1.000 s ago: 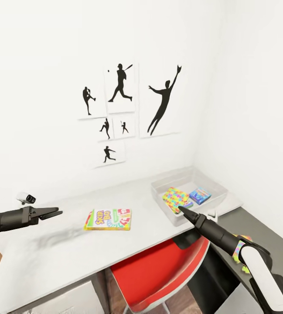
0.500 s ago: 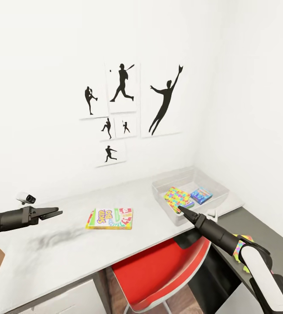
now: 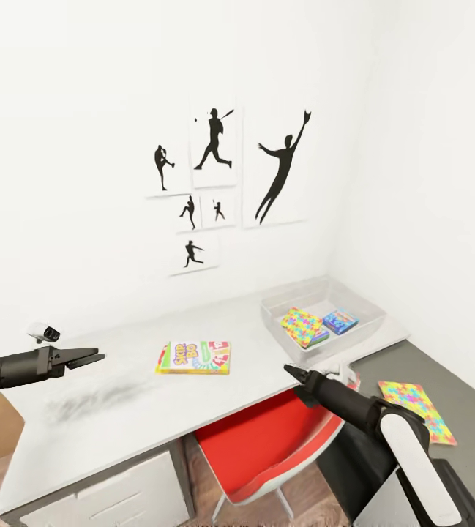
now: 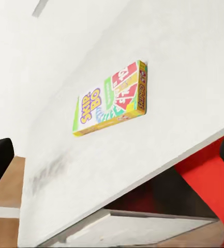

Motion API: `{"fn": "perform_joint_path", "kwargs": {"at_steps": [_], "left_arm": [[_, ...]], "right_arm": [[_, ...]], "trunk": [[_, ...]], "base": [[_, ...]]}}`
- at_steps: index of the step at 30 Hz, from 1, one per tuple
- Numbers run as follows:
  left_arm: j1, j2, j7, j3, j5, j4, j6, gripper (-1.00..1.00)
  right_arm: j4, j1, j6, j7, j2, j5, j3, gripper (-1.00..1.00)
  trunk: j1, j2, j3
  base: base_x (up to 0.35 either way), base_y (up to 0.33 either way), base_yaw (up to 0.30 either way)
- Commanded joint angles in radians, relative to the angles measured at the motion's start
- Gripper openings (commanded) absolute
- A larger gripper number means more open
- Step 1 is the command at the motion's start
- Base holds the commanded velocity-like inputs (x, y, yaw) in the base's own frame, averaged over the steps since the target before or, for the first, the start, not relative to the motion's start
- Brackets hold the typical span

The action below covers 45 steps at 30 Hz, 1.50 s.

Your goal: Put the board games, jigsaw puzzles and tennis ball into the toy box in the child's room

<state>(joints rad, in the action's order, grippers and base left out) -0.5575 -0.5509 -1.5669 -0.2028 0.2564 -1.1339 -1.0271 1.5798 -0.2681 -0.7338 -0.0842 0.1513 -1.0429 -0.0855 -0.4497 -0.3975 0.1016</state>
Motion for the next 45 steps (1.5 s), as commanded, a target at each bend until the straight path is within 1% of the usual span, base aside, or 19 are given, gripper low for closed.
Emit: {"fn": "perform_joint_path", "kwargs": {"at_steps": [1,3,7,19,26,36,45], "left_arm": [[-0.001,-0.001,-0.004,0.000,0.000,0.000,-0.011,1.00],[-0.001,-0.001,-0.004,0.000,0.000,0.000,-0.011,1.00],[-0.001,-0.001,-0.004,0.000,0.000,0.000,-0.010,1.00],[-0.001,-0.001,-0.004,0.000,0.000,0.000,-0.010,1.00],[0.000,-0.001,-0.004,0.000,0.000,0.000,-0.011,1.00],[0.000,0.000,-0.004,0.000,0.000,0.000,-0.010,1.00],[-0.001,0.000,-0.004,0.000,0.000,0.000,-0.010,1.00]], "right_arm": [[0.003,-0.002,-0.010,-0.034,-0.005,-0.009,-0.007,1.00],[0.005,-0.004,-0.024,-0.055,-0.009,-0.008,-0.012,1.00],[0.007,0.000,-0.031,-0.069,-0.013,-0.007,-0.018,1.00],[0.008,0.001,-0.032,-0.077,-0.015,-0.005,-0.021,1.00],[0.008,0.001,-0.033,-0.078,-0.015,-0.005,-0.022,1.00],[0.008,0.001,-0.034,-0.077,-0.015,-0.005,-0.022,1.00],[0.008,0.002,-0.033,-0.073,-0.015,-0.005,-0.022,1.00]], "trunk": [[0.000,-0.002,0.002],[0.000,-0.002,0.002],[0.000,-0.002,0.002],[0.000,-0.002,0.002],[0.000,-0.002,0.002],[0.000,-0.002,0.004],[0.000,-0.002,0.004]], "base": [[-0.192,0.205,0.000],[-0.190,0.215,0.000],[-0.160,0.204,0.000],[-0.028,0.045,0.000],[0.000,0.189,0.010],[0.067,0.228,0.211],[0.070,0.067,0.036]]}}
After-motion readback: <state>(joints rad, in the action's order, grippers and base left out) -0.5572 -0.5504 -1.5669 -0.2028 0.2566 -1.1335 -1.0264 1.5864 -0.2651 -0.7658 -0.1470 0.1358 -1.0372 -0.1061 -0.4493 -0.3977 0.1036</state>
